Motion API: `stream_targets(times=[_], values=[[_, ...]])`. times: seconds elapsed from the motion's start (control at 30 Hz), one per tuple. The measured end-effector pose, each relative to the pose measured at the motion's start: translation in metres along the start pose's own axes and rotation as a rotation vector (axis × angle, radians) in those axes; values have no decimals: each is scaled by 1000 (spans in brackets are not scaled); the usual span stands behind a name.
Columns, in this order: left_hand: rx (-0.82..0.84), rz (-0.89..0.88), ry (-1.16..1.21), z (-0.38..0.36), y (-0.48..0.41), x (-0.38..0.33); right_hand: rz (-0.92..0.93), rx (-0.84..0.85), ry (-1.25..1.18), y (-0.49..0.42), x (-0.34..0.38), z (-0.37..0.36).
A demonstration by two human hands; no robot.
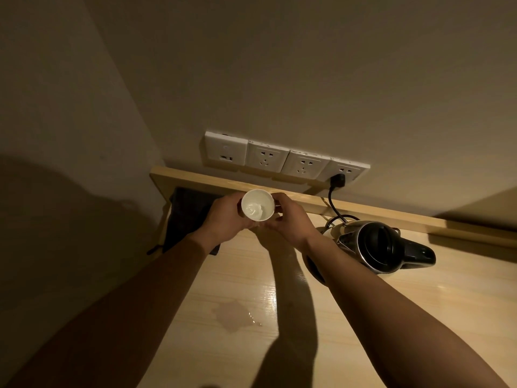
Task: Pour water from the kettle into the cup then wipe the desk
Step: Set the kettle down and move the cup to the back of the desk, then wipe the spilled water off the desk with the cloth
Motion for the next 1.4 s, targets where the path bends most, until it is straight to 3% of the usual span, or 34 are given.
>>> stream_targets(times=[0.17, 0.3, 0.43, 0.63, 0.8, 1.03, 1.4], values=[[-1, -43, -7, 4, 13, 6, -30, 8, -46, 17, 1, -2], [-69, -167, -305, 31, 32, 21, -108, 41, -112, 83, -14, -23], [-77, -318, -533, 51, 43, 44, -36, 7, 210, 167, -38, -60], [-13, -181, -730, 38, 27, 93, -105, -3, 514, 224, -83, -107], [-83, -178, -821, 34, 21, 105, -148, -21, 598, 227, -98, -121], [-58, -171, -927, 39, 9, 111, -90, -99, 678, 227, -103, -130], [-81, -211, -914, 40, 9, 111, -87, -116, 711, 224, -105, -132]])
Point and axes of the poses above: each hand's wrist, its own y-axis away from the middle knuckle, its own z-axis out of the back of the hand, x = y × z, the point moved 7 cm from there along -y, towards the middle knuckle, and after that the axes turned 12 degrees about y, right-handed, at the moved point
